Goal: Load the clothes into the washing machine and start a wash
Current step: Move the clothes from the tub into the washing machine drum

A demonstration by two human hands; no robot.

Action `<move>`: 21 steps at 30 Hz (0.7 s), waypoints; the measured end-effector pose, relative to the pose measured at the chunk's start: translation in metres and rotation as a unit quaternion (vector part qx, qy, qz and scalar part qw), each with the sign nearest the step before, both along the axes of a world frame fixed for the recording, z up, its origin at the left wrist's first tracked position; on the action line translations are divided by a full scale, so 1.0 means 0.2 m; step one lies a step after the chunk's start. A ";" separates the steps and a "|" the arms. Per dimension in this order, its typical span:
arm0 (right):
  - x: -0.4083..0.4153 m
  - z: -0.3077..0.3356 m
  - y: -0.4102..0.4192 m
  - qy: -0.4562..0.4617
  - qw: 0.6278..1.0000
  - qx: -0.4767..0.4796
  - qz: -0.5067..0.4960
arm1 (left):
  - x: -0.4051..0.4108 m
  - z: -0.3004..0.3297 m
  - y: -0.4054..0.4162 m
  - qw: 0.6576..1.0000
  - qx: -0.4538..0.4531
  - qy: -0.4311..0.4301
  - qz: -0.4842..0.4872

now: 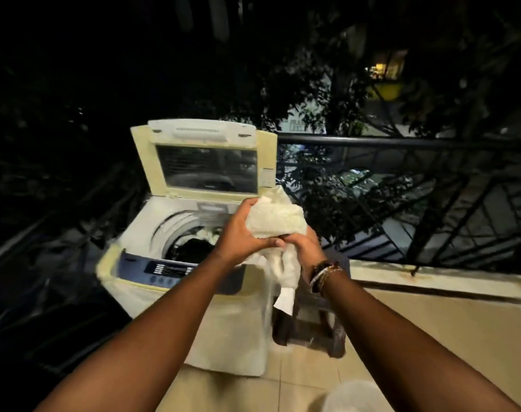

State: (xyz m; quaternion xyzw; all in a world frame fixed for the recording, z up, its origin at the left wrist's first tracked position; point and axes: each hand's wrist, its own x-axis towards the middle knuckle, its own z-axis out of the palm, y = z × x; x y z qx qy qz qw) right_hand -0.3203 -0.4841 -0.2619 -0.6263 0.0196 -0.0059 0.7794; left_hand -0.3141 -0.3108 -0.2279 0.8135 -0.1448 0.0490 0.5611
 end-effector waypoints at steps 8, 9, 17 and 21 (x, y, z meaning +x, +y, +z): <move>0.40 0.15 0.75 -0.110 0.968 -0.226 0.010 | 0.29 0.03 0.89 0.980 0.181 -0.034 0.081; 0.43 0.15 0.82 -0.110 0.963 -0.246 0.009 | 0.33 0.02 0.96 0.975 0.201 -0.033 0.085; 0.63 0.06 1.03 -0.078 0.927 -0.368 -0.009 | 0.65 -0.16 1.22 0.965 0.256 -0.019 0.060; 0.76 -0.02 1.01 -0.068 0.909 -0.412 0.013 | 0.77 -0.32 1.19 0.956 0.280 0.011 0.082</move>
